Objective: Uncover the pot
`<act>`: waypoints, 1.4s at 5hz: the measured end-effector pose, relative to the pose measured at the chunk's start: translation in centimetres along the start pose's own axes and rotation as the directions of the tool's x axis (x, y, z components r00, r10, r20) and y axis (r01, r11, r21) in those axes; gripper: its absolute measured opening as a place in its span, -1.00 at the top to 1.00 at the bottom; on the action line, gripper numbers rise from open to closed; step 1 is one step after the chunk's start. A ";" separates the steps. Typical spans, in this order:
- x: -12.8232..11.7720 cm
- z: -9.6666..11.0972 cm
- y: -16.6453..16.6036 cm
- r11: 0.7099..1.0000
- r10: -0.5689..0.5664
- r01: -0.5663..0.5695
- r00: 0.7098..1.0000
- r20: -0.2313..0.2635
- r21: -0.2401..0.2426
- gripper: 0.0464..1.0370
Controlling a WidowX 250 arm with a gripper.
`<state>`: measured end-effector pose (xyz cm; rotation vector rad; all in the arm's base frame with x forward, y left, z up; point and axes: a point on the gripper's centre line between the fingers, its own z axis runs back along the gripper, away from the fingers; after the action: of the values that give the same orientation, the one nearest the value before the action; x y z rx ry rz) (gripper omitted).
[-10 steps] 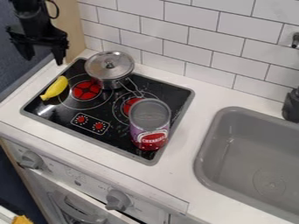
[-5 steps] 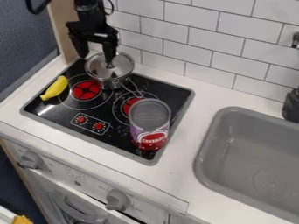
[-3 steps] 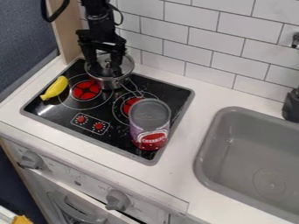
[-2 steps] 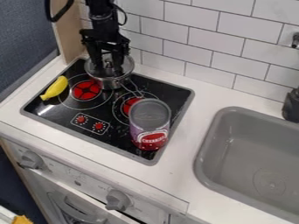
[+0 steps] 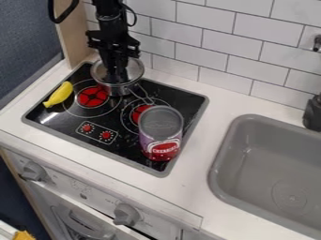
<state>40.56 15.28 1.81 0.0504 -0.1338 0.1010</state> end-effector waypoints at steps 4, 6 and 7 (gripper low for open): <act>-3.7 6.2 2.2 0.989 0.148 -0.146 0.982 0.116 -0.031 0.52; -9.8 6.8 3.0 0.981 0.195 -0.196 0.977 0.082 0.010 0.52; -12.0 5.0 2.9 0.982 0.189 -0.189 0.981 0.032 0.015 0.53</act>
<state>27.76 16.68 5.29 0.0570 -0.1682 0.2916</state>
